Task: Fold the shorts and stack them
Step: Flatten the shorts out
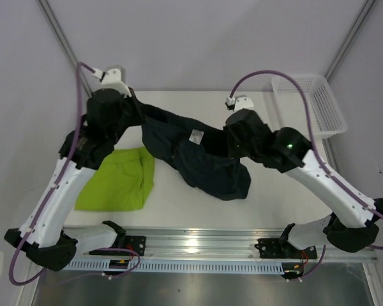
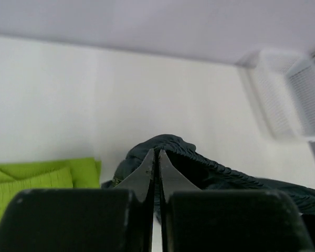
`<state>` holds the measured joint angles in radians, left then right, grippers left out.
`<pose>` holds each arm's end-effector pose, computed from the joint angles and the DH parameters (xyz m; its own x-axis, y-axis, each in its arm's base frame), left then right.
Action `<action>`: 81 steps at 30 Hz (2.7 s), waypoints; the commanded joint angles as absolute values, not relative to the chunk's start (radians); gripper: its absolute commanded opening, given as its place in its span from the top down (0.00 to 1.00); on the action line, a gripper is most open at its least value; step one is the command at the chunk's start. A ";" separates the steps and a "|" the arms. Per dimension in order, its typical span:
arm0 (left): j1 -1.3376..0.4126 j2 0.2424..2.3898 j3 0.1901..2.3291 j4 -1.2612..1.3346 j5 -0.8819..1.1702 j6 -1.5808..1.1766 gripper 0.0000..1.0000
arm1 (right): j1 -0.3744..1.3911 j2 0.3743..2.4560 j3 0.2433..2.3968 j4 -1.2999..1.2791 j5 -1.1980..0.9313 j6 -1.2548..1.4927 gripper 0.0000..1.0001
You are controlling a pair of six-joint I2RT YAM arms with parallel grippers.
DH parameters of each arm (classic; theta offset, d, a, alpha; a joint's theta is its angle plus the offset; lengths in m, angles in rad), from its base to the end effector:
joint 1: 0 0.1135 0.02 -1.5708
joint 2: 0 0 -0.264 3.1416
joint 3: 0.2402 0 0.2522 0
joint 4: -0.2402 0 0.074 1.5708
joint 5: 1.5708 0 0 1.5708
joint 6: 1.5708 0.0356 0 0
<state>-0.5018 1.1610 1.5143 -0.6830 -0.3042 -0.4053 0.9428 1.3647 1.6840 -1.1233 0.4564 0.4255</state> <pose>0.2033 -0.0994 0.4617 -0.3438 -0.2404 -0.9077 0.0815 0.9554 -0.2839 0.1615 0.1957 0.4295 -0.6110 -0.2109 -0.7630 -0.3233 0.9463 -0.0027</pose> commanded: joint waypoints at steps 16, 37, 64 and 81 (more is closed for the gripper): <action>-0.500 0.949 1.979 -0.836 -0.290 -0.282 1.00 | 0.956 1.322 2.300 -1.463 0.173 0.216 1.00; -0.613 1.020 1.186 -0.293 0.097 -0.448 0.25 | 0.534 1.381 1.790 -1.143 -0.021 0.132 1.00; -1.195 1.307 0.845 0.256 -0.382 -0.492 0.13 | 0.538 1.359 1.778 -1.104 -0.091 0.241 1.00; -1.195 1.448 0.781 0.325 -0.388 -0.635 0.54 | 0.531 1.345 1.778 -1.098 -0.091 0.238 1.00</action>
<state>-1.1957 1.4551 0.7967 0.2775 -0.3534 -0.5941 0.5343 1.3838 1.7657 -1.1328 -0.0738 0.2348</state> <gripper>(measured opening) 0.479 0.012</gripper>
